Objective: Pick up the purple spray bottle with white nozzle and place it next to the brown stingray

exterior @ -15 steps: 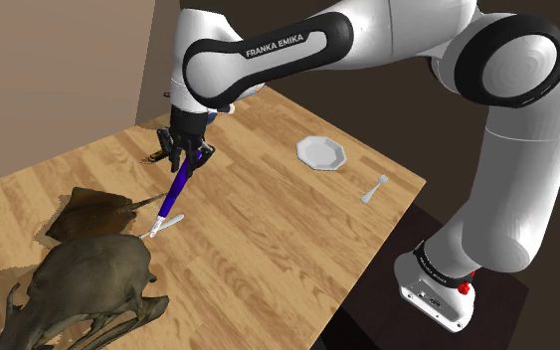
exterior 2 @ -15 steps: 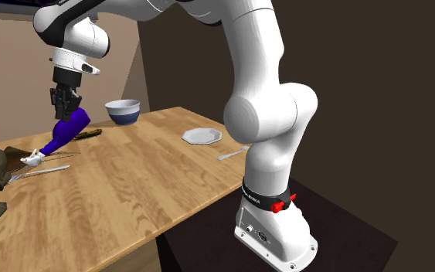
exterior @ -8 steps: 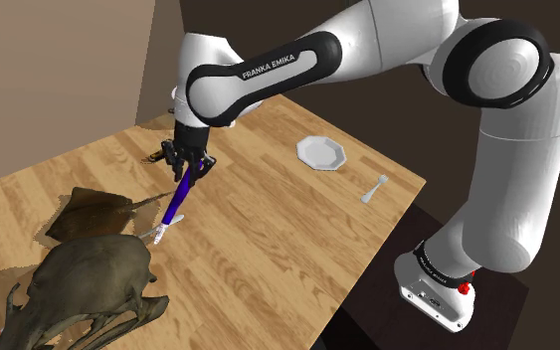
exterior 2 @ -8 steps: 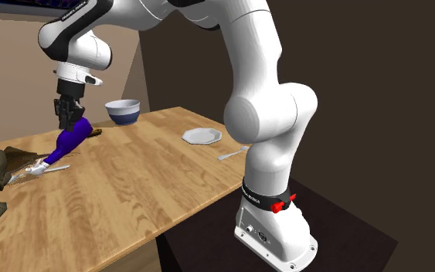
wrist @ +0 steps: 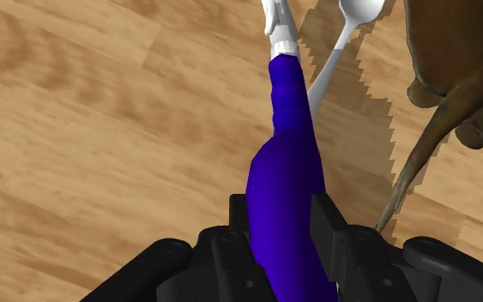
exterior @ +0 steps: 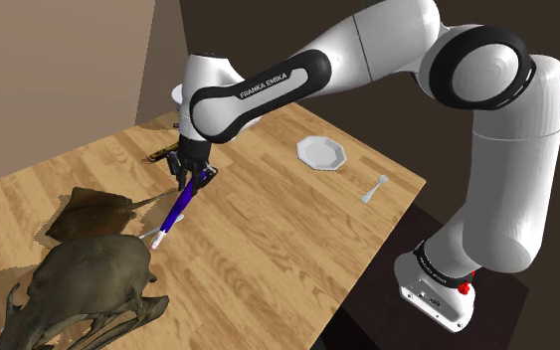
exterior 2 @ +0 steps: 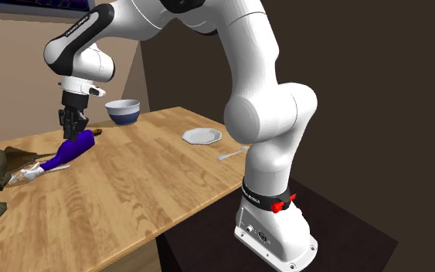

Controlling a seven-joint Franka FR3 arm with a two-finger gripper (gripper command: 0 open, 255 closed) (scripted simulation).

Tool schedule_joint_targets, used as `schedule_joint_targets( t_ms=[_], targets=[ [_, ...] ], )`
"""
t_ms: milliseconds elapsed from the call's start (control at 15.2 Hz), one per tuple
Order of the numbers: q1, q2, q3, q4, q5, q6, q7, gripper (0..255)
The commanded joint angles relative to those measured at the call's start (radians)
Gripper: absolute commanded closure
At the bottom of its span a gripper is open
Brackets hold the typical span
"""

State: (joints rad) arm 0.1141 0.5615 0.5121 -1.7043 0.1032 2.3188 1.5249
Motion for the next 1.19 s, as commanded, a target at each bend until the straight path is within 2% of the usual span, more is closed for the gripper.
schedule_joint_targets(
  t_ms=[0,462,528,858,1122],
  targets=[
    [0.005,0.008,-0.002,-0.003,-0.003,0.012,0.002,255],
    [0.005,0.008,-0.002,-0.003,-0.003,0.012,0.002,255],
    [0.005,0.008,-0.002,-0.003,-0.003,0.012,0.002,0],
    [0.005,0.008,-0.002,-0.003,-0.003,0.012,0.002,0],
    [-0.038,-0.069,0.015,0.009,0.025,-0.08,-0.015,0]
  ],
)
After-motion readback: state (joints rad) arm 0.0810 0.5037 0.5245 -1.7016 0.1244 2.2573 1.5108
